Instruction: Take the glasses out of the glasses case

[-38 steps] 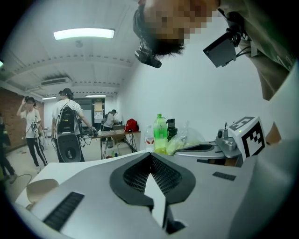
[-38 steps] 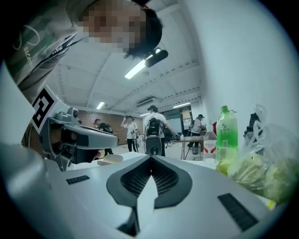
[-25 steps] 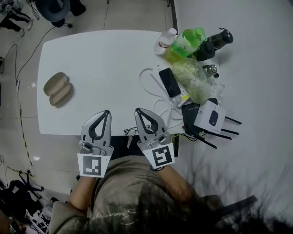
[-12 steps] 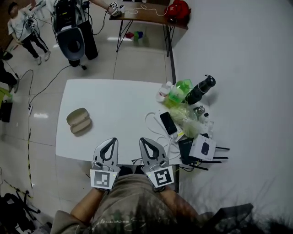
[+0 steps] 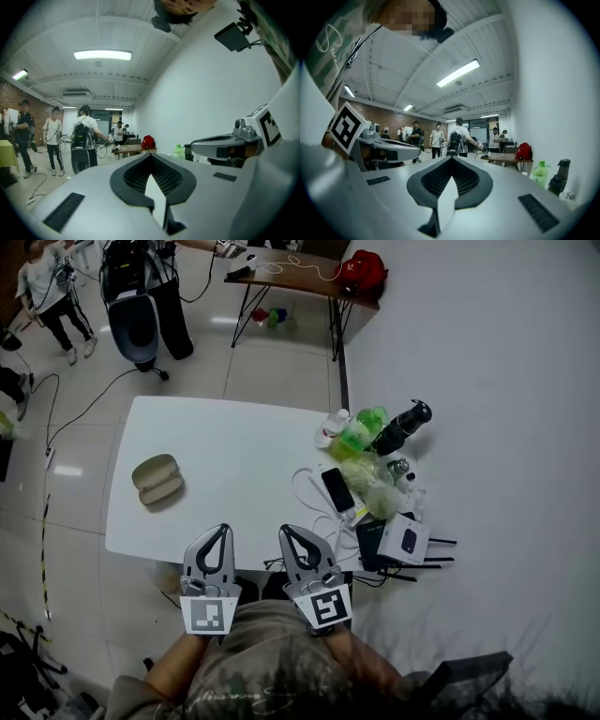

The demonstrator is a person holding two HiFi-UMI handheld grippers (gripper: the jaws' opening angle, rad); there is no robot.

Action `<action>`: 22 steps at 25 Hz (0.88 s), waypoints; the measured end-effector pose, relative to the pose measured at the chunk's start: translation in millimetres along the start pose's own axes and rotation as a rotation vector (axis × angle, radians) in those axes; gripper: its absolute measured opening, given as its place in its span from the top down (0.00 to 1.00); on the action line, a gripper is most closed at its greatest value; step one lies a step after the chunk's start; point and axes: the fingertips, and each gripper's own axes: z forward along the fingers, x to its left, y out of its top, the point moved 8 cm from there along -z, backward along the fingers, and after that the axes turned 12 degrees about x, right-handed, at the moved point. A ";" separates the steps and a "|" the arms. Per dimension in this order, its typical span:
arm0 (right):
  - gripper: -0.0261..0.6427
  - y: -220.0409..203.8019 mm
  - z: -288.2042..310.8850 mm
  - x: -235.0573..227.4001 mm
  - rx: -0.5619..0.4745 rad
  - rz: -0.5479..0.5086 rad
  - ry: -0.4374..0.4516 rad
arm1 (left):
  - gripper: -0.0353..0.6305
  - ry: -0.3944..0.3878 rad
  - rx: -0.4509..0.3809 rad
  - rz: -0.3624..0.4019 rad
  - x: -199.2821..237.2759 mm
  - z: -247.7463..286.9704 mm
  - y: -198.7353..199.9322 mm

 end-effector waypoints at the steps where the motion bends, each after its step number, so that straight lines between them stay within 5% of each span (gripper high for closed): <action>1: 0.94 0.1 0.3 2.3 -0.007 0.007 -0.004 | 0.93 0.004 0.001 0.012 0.7 -0.6 -2.1; 6: 0.94 -0.6 -6.4 19.3 -0.014 0.037 -0.017 | 0.93 -0.020 0.004 0.002 -2.2 -11.9 -8.3; 14: 0.94 6.1 -30.5 38.3 -0.050 0.006 0.006 | 0.93 0.055 -0.045 0.060 -27.3 -49.4 2.7; 22: 0.94 -6.3 -60.7 42.9 -0.042 0.064 -0.033 | 0.93 -0.037 0.015 0.052 -58.6 -65.7 -8.8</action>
